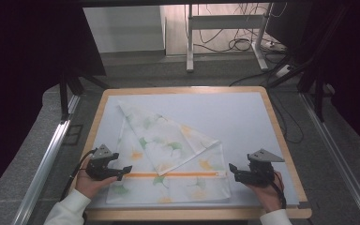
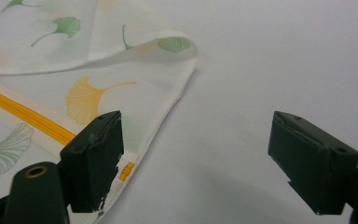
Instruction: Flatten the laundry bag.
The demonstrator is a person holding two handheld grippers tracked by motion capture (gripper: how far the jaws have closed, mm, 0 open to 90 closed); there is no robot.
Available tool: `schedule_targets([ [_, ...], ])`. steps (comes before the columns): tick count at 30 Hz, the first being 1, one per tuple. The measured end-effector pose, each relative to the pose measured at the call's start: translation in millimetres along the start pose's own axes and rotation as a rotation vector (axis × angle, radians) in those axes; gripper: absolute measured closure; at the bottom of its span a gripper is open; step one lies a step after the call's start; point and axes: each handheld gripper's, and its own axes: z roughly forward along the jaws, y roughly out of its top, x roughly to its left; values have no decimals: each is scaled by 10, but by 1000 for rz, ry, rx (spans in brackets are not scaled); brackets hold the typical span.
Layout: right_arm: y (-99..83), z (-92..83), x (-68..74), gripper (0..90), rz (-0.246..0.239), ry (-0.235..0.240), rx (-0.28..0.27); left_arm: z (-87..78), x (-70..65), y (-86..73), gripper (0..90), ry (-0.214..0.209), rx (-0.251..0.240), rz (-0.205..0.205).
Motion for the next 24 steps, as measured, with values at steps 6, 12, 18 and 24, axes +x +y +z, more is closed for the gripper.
schedule_targets([
  [6,8,-31,32,243,-8,22,3,-25,0,-13,205,15,-12,-16],
  [12,16,-19,56,267,-14,37,15,-28,11,-13,204,0,-16,-21],
  [18,21,-7,55,293,1,45,32,-16,23,-14,206,6,-7,-34],
  [24,39,-14,56,321,3,63,23,-7,17,-18,206,3,-2,-33],
])
